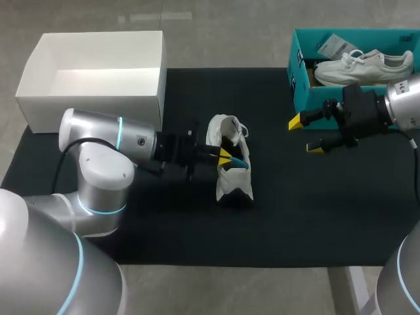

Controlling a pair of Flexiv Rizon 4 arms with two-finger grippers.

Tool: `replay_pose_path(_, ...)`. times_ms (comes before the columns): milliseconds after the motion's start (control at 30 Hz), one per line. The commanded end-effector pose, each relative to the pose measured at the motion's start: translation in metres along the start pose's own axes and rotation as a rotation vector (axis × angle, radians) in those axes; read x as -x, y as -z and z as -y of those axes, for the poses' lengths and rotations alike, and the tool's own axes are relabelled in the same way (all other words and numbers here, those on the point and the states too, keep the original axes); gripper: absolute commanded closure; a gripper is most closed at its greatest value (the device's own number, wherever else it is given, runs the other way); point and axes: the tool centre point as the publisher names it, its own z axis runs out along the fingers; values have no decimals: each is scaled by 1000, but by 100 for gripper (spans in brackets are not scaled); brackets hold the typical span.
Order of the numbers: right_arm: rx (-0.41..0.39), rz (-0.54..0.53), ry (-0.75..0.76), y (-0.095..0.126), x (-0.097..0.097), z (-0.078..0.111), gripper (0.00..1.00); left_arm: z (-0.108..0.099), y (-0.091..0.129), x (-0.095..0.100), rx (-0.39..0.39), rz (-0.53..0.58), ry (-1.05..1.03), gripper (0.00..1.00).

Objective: Take the shoe out of the shoebox, open the shoe tongue, remove and reinsert the insole, then place the shoe into the shoebox

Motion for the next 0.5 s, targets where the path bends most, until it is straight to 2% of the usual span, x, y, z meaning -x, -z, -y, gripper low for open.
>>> replay_pose_path(33,1,3,-2,-1,-1,1,0,-5,-2,-3,26,-20,8,100)
replay_pose_path(100,1,3,-2,-1,-1,1,0,-2,0,-4,24,-22,18,100)
replay_pose_path(133,1,3,-2,-1,-1,1,0,1,1,-4,19,-23,24,96)
replay_pose_path(167,1,3,-2,-1,-1,1,0,5,3,-4,15,-25,28,70)
replay_pose_path(200,1,3,-2,-1,-1,1,0,8,5,-4,11,-27,28,49)
replay_pose_path(233,1,3,-2,-1,-1,1,0,12,8,-3,9,-28,28,7)
replay_pose_path(267,1,3,-2,-1,-1,1,0,15,10,-2,-1,-28,37,0)
replay_pose_path(500,1,3,-2,-1,-1,1,0,29,24,6,-15,-35,18,0)
